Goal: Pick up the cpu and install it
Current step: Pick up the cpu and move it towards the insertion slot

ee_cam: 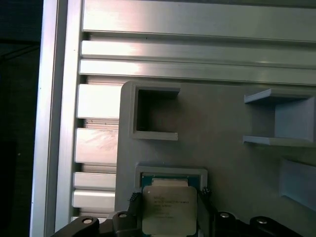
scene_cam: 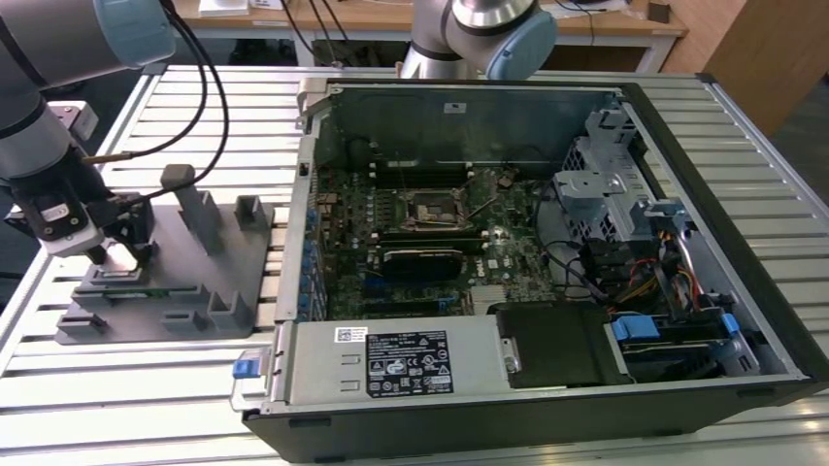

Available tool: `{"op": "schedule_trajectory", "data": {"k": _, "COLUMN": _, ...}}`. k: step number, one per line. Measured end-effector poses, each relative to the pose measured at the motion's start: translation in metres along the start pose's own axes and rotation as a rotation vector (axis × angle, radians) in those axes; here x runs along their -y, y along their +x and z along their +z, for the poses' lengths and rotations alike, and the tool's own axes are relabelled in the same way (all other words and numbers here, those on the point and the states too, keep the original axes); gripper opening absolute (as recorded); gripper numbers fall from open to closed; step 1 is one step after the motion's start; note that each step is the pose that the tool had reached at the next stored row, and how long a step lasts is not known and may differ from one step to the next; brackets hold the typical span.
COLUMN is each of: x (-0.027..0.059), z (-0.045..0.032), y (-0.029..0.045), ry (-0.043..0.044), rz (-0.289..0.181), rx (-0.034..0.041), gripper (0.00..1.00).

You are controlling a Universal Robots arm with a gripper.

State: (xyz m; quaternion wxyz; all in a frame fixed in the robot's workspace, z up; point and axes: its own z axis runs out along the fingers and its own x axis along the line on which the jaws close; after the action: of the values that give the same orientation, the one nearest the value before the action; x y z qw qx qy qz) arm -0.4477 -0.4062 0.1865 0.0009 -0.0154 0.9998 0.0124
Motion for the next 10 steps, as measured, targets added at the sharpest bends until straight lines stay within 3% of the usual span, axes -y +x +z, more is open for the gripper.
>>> {"op": "schedule_trajectory", "data": {"k": 1, "x": 0.0000, "z": 0.0000, "y": 0.0000, "ry": 0.0001, "rz": 0.000, "rx": 0.0002, "gripper": 0.59}}
{"op": "schedule_trajectory", "data": {"k": 2, "x": 0.0000, "z": 0.0000, "y": 0.0000, "ry": 0.0000, "rz": 0.000, "rx": 0.0003, "gripper": 0.53}}
{"op": "schedule_trajectory", "data": {"k": 5, "x": 0.0000, "z": -0.0001, "y": 0.0001, "ry": 0.0000, "rz": 0.000, "rx": 0.0004, "gripper": 0.53}}
{"op": "schedule_trajectory", "data": {"k": 10, "x": -0.0002, "z": -0.0101, "y": 0.0001, "ry": -0.0001, "rz": 0.000, "rx": 0.0004, "gripper": 0.53}}
